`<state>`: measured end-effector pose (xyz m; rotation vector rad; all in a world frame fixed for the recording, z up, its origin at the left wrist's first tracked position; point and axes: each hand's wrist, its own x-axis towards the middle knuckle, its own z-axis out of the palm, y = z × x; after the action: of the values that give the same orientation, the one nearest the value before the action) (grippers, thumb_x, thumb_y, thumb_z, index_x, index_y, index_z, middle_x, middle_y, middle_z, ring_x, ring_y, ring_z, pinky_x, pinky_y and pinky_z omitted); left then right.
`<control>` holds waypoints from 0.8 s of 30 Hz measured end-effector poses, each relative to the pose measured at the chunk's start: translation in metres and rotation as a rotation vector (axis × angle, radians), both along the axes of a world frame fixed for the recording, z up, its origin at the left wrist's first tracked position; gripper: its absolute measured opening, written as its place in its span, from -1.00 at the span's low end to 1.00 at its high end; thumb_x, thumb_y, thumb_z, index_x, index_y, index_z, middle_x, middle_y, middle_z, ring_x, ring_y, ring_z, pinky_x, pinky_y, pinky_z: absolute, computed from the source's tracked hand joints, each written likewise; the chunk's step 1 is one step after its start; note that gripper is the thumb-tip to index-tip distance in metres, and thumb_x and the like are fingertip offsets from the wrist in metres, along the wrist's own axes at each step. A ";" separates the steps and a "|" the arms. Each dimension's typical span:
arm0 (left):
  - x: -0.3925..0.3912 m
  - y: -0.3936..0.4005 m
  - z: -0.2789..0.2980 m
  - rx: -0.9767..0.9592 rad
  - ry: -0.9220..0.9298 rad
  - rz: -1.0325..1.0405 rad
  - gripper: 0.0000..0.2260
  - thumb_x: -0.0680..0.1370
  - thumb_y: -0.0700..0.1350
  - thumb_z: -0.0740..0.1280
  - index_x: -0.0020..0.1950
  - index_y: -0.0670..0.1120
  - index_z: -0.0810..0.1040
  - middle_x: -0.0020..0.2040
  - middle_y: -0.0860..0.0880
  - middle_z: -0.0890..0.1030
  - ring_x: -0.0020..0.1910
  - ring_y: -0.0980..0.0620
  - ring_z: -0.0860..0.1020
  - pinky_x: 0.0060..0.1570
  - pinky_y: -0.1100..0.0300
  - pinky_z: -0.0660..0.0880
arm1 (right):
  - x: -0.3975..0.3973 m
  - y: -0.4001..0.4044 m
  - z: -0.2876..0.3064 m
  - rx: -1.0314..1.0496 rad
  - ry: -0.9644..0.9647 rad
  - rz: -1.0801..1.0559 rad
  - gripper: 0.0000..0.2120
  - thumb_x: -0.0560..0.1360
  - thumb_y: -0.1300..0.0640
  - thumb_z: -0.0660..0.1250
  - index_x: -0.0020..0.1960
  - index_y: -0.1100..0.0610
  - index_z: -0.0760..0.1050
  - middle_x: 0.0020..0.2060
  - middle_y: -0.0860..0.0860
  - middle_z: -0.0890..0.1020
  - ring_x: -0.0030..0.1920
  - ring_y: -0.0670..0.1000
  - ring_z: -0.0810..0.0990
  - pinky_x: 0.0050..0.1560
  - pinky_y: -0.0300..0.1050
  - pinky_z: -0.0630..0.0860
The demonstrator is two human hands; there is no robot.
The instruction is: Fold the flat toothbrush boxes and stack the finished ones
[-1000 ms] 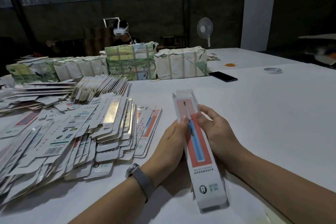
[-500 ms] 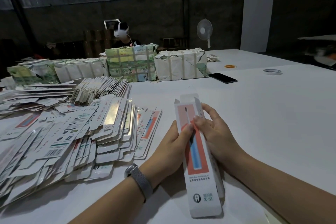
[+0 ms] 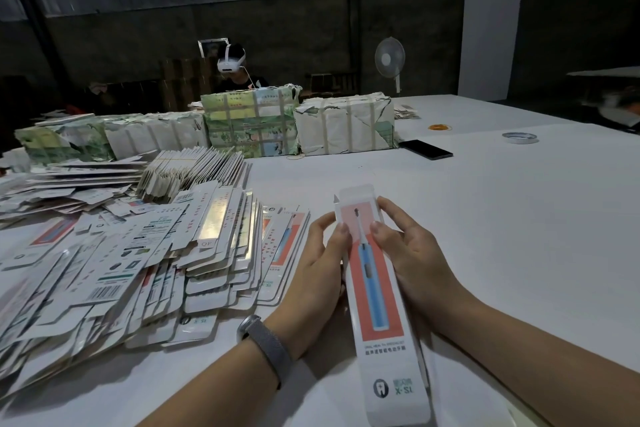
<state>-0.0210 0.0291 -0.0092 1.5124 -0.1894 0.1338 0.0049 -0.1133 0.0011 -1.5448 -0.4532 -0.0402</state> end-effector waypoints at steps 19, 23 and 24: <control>0.003 0.008 0.000 -0.096 0.043 -0.076 -0.63 0.53 0.15 0.28 0.34 0.22 0.41 -0.13 -0.05 0.72 -0.17 -0.06 0.72 -0.20 0.14 0.65 | -0.001 0.000 -0.002 0.017 0.017 0.039 -0.60 0.42 -0.21 0.22 0.26 -0.28 0.35 0.02 -0.07 0.68 -0.12 0.03 0.74 -0.18 -0.14 0.66; 0.005 0.009 -0.002 -0.076 0.061 -0.070 -0.78 0.56 0.15 0.28 0.21 0.31 0.50 -0.11 -0.11 0.71 -0.14 -0.11 0.71 -0.15 0.07 0.67 | 0.002 -0.001 -0.003 0.011 0.042 0.026 -0.66 0.50 -0.17 0.22 0.27 -0.24 0.36 0.01 0.00 0.69 -0.14 0.07 0.74 -0.19 -0.14 0.66; 0.005 0.010 -0.002 -0.073 0.064 -0.076 -0.80 0.59 0.14 0.28 0.20 0.31 0.51 -0.12 -0.12 0.71 -0.14 -0.12 0.71 -0.14 0.04 0.67 | 0.004 -0.001 -0.004 0.010 0.046 0.024 -0.71 0.54 -0.13 0.21 0.26 -0.22 0.37 -0.01 0.00 0.69 -0.15 0.07 0.74 -0.20 -0.15 0.65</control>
<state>-0.0160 0.0391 -0.0114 1.4325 -0.1884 0.0316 0.0084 -0.1146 -0.0027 -1.5269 -0.4341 0.0120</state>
